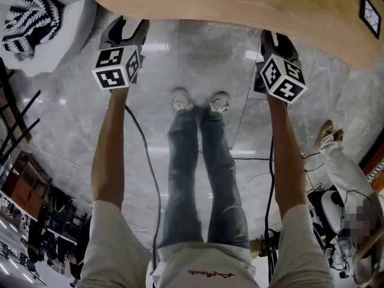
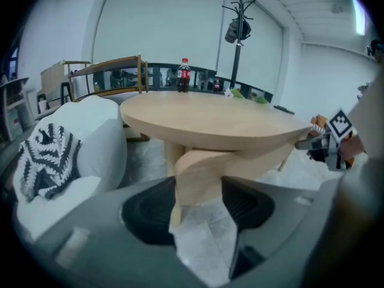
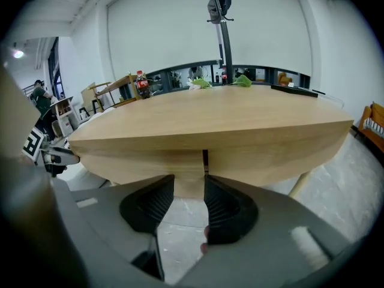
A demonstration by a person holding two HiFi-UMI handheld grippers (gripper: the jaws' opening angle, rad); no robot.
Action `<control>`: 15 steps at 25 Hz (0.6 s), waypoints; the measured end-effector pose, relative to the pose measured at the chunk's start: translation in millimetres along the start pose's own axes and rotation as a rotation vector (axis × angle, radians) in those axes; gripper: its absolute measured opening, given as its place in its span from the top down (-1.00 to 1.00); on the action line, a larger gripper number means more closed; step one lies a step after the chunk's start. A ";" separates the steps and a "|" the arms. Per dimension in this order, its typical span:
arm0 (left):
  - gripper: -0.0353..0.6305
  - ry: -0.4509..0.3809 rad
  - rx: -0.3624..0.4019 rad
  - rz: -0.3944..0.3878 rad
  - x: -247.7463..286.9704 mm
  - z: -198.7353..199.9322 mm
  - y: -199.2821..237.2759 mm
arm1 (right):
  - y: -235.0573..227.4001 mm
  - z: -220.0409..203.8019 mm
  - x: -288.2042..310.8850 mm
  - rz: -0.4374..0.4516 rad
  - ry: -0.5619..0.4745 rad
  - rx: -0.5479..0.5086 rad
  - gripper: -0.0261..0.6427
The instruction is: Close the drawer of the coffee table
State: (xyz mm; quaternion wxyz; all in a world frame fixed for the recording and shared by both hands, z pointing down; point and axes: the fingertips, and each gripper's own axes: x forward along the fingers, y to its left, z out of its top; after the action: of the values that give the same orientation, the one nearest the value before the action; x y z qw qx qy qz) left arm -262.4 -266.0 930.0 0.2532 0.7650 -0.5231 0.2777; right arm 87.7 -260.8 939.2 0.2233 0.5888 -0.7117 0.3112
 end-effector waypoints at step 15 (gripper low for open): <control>0.19 -0.013 -0.033 0.012 6.6 7.3 7.4 | -0.5 6.9 6.4 -0.010 -0.004 0.042 0.45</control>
State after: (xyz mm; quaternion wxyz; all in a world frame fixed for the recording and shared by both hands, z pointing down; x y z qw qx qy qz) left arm -266.2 -277.7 930.0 0.2606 0.7594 -0.5339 0.2654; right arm 87.2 -270.2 938.7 0.2107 0.5975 -0.7026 0.3238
